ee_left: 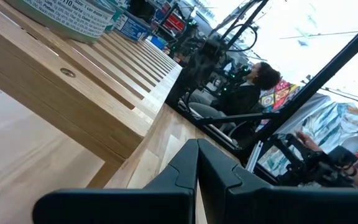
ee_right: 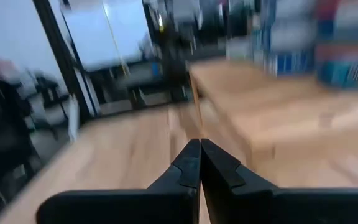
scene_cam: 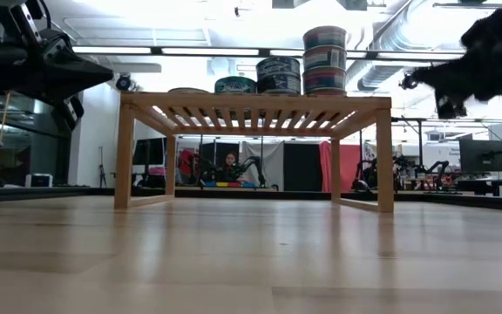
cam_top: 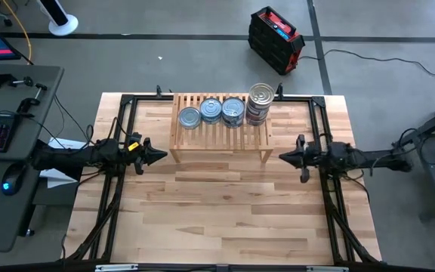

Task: Stack canned seafood by type on shelf
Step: Return to Home Position

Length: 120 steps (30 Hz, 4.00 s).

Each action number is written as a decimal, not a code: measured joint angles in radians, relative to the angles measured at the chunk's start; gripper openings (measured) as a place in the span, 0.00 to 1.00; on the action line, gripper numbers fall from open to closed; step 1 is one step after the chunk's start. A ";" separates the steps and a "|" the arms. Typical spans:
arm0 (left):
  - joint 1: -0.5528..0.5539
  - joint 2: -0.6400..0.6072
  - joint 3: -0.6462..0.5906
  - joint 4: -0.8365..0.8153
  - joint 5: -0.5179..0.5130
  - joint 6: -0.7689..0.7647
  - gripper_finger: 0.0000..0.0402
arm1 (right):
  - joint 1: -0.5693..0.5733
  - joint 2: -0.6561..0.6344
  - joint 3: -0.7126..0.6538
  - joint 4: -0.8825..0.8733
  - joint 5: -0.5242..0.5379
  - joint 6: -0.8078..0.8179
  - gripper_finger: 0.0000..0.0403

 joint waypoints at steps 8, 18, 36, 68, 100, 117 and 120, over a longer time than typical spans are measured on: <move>-0.002 -0.004 0.000 0.002 0.000 0.000 0.00 | 0.000 0.009 0.002 0.064 -0.002 0.000 0.00; -0.032 -0.039 0.000 0.038 -0.003 0.000 0.00 | 0.000 0.009 0.002 0.039 -0.002 0.000 0.00; 0.035 -0.018 0.000 -0.015 0.098 0.615 0.00 | 0.000 0.016 0.002 -0.005 -0.003 0.000 0.00; 0.035 -0.019 0.000 -0.013 0.098 0.610 0.00 | 0.000 0.016 0.002 -0.005 -0.003 0.000 0.00; 0.035 -0.019 0.001 -0.012 0.097 0.610 0.00 | 0.000 0.016 0.002 -0.005 -0.003 0.000 0.00; 0.035 -0.019 0.001 -0.012 0.097 0.610 0.00 | 0.000 0.016 0.002 -0.005 -0.003 0.000 0.00; 0.035 -0.019 0.001 -0.012 0.097 0.610 0.00 | 0.000 0.016 0.002 -0.005 -0.003 0.000 0.00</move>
